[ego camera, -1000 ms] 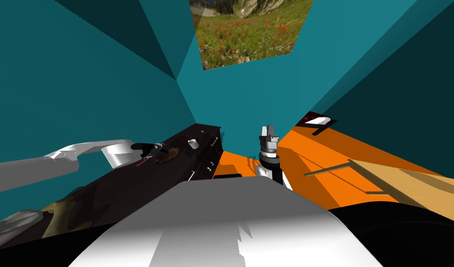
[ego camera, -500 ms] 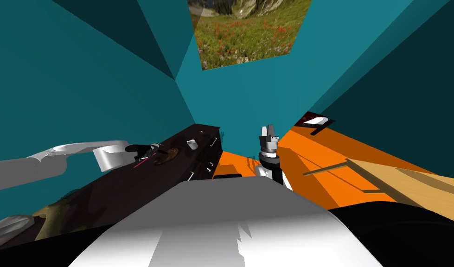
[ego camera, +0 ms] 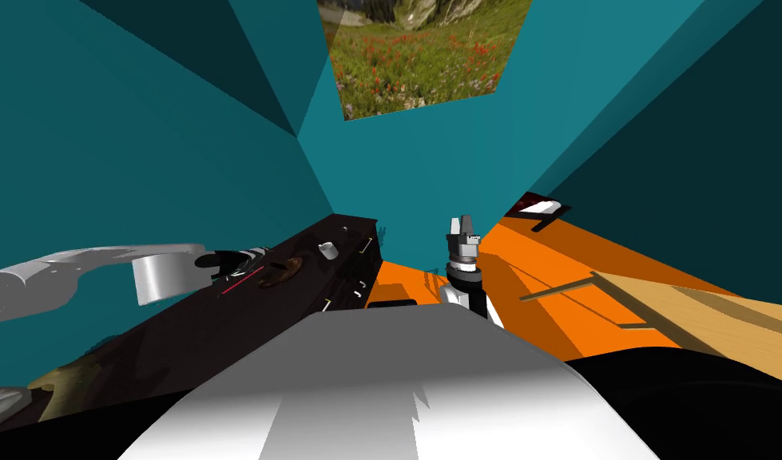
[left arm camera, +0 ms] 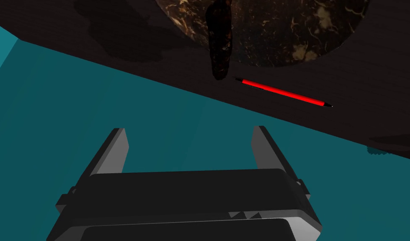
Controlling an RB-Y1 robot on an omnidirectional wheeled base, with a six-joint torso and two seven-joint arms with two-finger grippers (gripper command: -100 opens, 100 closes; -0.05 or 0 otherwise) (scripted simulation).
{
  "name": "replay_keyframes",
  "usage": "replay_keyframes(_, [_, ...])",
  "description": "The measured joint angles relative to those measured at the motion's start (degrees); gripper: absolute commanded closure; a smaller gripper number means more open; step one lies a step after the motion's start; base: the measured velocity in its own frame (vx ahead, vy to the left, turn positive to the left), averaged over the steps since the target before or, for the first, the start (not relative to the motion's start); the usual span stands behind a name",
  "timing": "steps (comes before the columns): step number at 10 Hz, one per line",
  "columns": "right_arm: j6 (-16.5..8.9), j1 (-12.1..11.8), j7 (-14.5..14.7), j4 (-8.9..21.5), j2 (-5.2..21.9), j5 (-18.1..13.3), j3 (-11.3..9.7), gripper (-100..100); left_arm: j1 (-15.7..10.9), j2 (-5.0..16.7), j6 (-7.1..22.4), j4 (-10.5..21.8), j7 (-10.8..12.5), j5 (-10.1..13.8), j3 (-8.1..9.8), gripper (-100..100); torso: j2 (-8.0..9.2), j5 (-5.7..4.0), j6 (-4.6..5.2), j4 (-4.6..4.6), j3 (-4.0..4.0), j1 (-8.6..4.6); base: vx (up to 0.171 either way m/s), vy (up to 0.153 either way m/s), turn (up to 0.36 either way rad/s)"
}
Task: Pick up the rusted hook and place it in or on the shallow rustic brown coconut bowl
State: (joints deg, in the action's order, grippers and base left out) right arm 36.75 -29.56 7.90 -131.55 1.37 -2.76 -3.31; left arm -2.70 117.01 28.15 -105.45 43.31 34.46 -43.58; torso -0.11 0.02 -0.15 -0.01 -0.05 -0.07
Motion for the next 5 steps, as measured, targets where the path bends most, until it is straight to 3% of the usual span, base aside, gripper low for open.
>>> replay_keyframes(5, [0.00, 0.00, 0.00, 0.00, 0.00, 0.00, 0.00, 0, 2.22, 6.54, -6.12, -0.69, 8.16, -4.09, -3.37, -100, -0.01, 0.00, 0.00, 0.00, -0.01, 0.01, 0.019, -0.015, -0.026])
